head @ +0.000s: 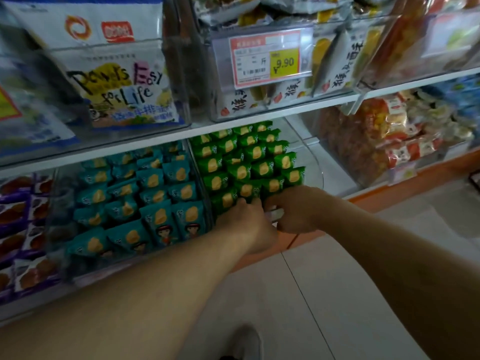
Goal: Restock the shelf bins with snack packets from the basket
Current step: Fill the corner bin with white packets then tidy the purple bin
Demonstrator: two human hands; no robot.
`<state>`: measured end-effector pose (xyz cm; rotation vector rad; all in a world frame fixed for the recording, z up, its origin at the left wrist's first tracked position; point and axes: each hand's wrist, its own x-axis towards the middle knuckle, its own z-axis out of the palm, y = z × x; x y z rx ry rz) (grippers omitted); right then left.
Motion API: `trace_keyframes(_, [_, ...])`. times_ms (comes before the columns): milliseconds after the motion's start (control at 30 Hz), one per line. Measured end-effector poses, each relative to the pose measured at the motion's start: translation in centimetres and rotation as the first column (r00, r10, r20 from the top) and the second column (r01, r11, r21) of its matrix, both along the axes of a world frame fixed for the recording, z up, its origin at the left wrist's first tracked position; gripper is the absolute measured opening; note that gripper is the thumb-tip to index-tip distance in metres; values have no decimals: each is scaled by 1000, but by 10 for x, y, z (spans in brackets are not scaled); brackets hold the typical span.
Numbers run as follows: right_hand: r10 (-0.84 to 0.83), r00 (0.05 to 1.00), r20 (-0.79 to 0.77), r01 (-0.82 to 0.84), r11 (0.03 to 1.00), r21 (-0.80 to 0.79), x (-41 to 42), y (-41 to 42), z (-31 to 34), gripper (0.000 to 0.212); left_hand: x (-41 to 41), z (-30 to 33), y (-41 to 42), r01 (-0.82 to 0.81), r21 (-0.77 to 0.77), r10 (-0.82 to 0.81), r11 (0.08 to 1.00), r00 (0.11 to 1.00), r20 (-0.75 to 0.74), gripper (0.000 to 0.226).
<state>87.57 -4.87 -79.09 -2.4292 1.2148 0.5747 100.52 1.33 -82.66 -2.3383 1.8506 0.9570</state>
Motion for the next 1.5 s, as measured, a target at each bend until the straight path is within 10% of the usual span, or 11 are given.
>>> trace_keyframes(100, [43, 999, -28, -44, 998, -48, -2, 6, 3, 47, -4, 0, 1, -7, 4, 7, 1000, 999, 43, 56])
trace_keyframes(300, [11, 994, -106, -10, 1000, 3, -4, -6, 5, 42, 3, 6, -6, 56, 130, -64, 990, 996, 60, 19])
trace_keyframes(533, [5, 989, -149, 7, 997, 77, 1, -7, 0, 96, 0, 14, -8, 34, 171, -28, 985, 999, -34, 45])
trace_keyframes(733, [-9, 992, -128, 21, 995, 93, 2, -12, -4, 54, 5, 6, -11, 43, 163, -41, 986, 999, -16, 19])
trace_keyframes(1033, [-23, 999, -36, 23, 1000, -1, 4, 2, -8, 87, 0, 8, -1, 39, 60, -41, 997, 999, 28, 15])
trace_keyframes(1133, [-73, 997, 23, 73, 997, 21, -1, -1, -5, 55, 2, 20, 2, 144, 96, -149, 985, 988, 41, 16])
trace_keyframes(1500, [-274, 794, 543, 460, 854, -242, -2, -17, -18, 24, 48, 54, -39, 78, -441, 30, 894, 972, 232, 37])
